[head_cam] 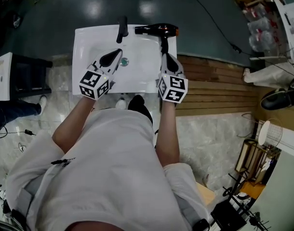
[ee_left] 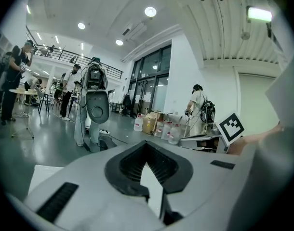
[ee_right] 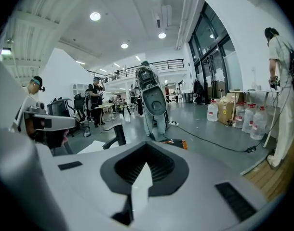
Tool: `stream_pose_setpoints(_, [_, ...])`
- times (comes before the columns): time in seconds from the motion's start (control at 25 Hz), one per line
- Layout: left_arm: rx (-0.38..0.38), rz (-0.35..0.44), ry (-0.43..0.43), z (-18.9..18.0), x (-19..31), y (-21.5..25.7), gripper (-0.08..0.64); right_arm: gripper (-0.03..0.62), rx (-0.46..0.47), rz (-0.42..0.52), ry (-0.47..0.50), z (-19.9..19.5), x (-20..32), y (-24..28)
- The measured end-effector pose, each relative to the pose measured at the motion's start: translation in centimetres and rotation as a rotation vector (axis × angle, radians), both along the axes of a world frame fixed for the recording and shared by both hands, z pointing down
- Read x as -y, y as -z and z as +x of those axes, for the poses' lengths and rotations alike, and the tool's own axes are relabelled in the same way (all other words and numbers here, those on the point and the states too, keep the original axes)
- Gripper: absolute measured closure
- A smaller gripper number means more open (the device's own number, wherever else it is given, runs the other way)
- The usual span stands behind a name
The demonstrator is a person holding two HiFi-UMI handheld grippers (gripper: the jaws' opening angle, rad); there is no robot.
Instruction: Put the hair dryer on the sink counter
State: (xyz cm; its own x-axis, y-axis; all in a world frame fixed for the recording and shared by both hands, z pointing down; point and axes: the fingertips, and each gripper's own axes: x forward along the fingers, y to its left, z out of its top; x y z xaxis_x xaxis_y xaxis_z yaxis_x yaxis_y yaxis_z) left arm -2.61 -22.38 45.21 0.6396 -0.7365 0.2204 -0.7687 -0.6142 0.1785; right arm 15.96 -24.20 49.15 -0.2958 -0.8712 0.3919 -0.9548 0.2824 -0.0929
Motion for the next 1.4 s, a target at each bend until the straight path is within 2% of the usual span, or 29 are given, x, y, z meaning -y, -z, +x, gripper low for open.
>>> stream_pose_setpoints(0.44, [-0.015,0.031,-0.023,-2.7,-3.6,1.8,0.558,0.583,0.043,0.059,0.0,-2.3,-4.8,3.3])
stream_pose_setpoints(0.84, [-0.028,0.043,-0.05,-3.9,-6.4,2.0,0.558,0.583,0.041,0.078,-0.017,-3.3,-8.1,4.3])
stream_pose_setpoints(1.4, [-0.029,0.05,-0.051,-2.8,-7.3,2.7,0.558,0.583,0.06,0.142,0.001,-2.4,-9.2,7.4])
